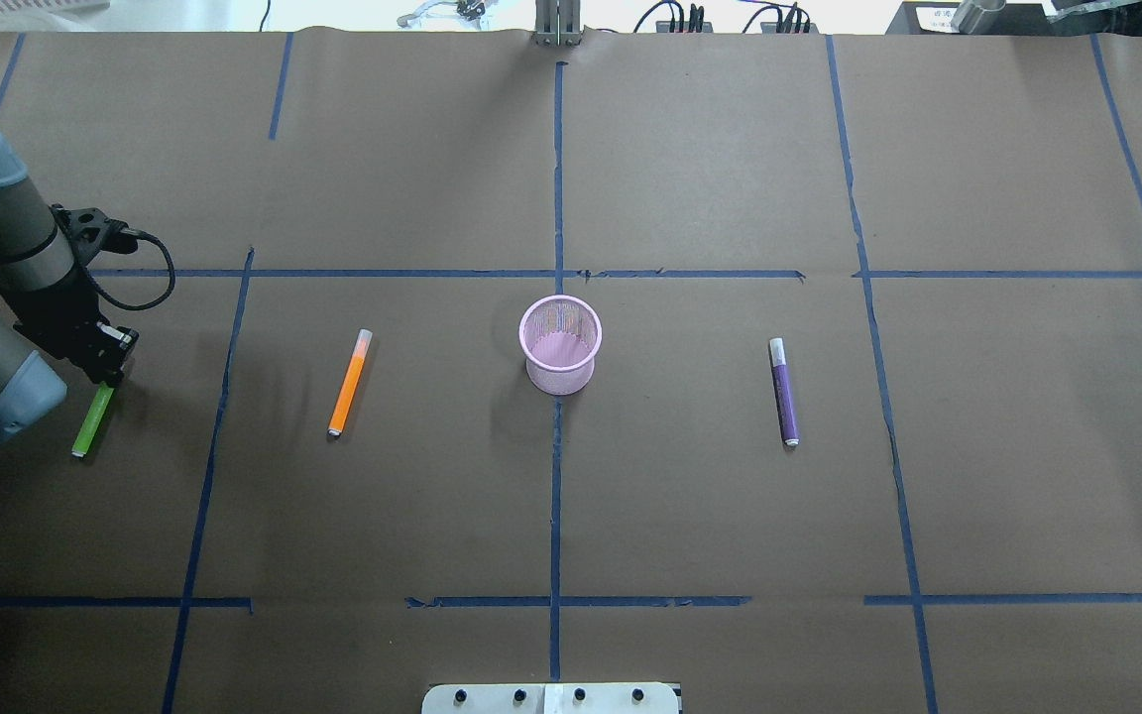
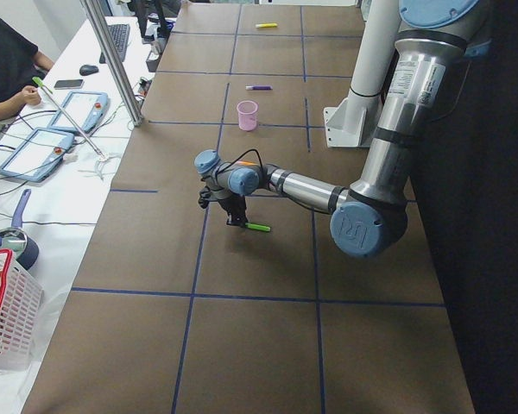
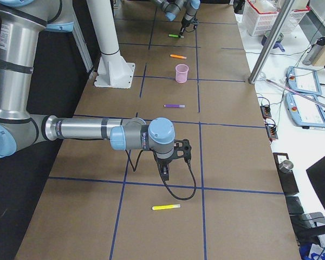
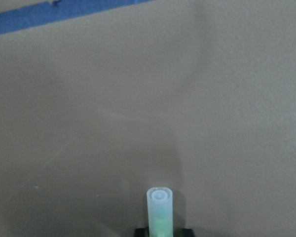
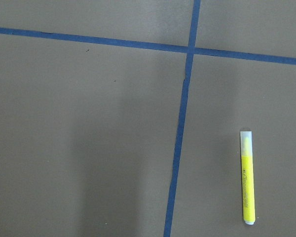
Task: Collect pens into pen holder
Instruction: 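Lift the green highlighter with the left gripper and carry it over the cup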
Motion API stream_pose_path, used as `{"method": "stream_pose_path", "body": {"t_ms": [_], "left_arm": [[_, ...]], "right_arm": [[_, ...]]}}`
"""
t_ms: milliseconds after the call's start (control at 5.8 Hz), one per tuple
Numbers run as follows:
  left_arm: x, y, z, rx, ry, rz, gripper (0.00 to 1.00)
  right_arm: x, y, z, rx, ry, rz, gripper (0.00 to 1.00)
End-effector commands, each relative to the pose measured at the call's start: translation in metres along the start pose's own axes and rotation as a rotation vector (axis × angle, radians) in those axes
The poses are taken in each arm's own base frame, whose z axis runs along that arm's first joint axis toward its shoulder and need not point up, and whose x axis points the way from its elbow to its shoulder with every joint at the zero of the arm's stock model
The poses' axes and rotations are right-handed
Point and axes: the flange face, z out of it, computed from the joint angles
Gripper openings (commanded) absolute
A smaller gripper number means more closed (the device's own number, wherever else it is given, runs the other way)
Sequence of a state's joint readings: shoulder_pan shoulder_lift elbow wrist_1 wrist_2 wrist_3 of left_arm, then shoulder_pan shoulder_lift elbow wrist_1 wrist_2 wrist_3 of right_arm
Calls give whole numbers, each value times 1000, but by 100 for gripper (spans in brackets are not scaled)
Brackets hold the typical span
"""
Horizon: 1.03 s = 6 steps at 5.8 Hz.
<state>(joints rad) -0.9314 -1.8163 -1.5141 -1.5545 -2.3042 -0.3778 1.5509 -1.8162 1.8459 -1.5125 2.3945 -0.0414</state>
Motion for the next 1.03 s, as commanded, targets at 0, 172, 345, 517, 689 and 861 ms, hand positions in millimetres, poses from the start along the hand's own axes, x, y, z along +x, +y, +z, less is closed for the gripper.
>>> {"method": "stream_pose_path", "body": {"t_ms": [0, 172, 345, 517, 689, 861], "left_arm": [[-2, 2, 2, -4, -2, 19, 0], [1, 3, -3, 5, 1, 23, 0], [9, 1, -12, 21, 6, 34, 0], [33, 8, -44, 76, 25, 66, 0], [51, 16, -72, 127, 41, 84, 0], [99, 21, -121, 213, 90, 39, 0]], "right_arm": [[-2, 0, -1, 3, -1, -3, 100], [-2, -1, -2, 4, -1, -4, 100], [-3, -2, -3, 7, -1, -7, 100], [-4, -3, -4, 9, -1, -10, 100], [-4, -3, -4, 9, -1, -10, 100], [-4, -3, -4, 9, -1, -10, 100]]}}
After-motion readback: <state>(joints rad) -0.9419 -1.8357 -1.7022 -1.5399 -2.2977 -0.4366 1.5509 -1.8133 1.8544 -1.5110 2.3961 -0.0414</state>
